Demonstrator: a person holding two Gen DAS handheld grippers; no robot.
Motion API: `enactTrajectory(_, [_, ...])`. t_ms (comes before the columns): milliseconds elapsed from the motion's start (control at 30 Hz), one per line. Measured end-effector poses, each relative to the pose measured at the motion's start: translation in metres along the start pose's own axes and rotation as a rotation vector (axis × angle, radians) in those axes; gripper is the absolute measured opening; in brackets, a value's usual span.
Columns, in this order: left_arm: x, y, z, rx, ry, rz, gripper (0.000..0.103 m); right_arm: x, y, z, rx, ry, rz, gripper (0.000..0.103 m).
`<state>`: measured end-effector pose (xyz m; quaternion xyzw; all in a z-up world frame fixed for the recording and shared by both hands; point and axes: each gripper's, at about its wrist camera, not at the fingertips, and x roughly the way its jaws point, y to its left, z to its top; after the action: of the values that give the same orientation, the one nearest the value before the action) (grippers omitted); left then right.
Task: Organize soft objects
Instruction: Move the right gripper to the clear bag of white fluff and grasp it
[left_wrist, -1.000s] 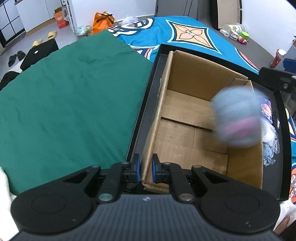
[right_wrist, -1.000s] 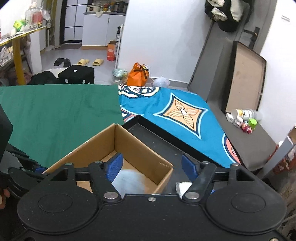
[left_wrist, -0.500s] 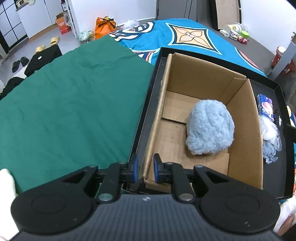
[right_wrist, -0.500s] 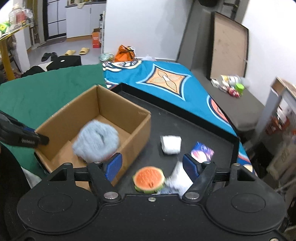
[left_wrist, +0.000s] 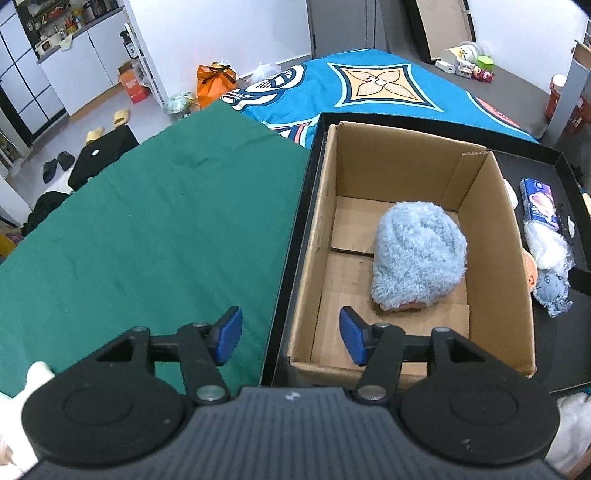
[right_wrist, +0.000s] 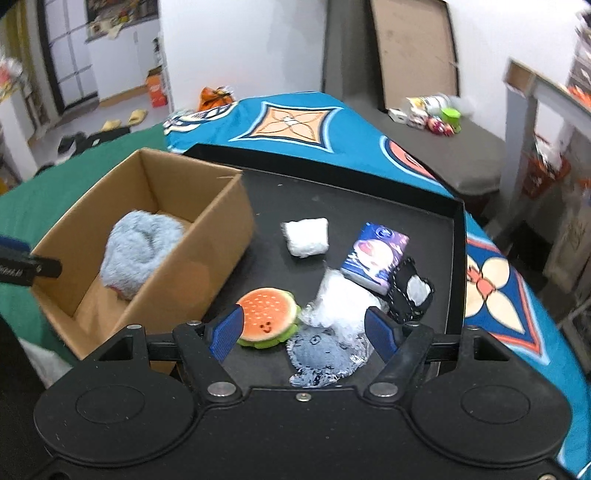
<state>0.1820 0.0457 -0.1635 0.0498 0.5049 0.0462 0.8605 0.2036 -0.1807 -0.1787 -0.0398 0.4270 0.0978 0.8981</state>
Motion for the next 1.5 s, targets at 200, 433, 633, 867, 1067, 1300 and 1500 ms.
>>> enactTrajectory(200, [0.002,-0.008,0.003,0.027,0.004,0.056,0.063,0.014,-0.023,-0.009,0.138,0.018,0.038,0.07])
enactTrajectory(433, [0.006,-0.029,0.003,0.11,0.018,0.161,0.067,0.029,-0.046,-0.013,0.292,0.004,0.075,0.07])
enactTrajectory(633, [0.01,-0.042,0.005,0.163,0.02,0.236,0.069,0.04,-0.063,-0.013,0.378,0.0,0.113,0.072])
enactTrajectory(867, [0.015,-0.048,0.01,0.175,0.046,0.247,0.08,0.055,-0.066,-0.017,0.391,0.026,0.128,0.081])
enactTrajectory(1067, [0.017,-0.058,0.013,0.202,0.037,0.268,0.088,0.065,-0.072,-0.021,0.411,0.061,0.141,0.069])
enactTrajectory(1300, [0.014,-0.062,0.012,0.212,0.019,0.265,0.091,0.063,-0.074,-0.025,0.419,0.069,0.149,0.036])
enactTrajectory(1500, [0.012,-0.055,0.013,0.181,0.023,0.241,0.091,0.057,-0.074,-0.024,0.407,0.06,0.134,0.031])
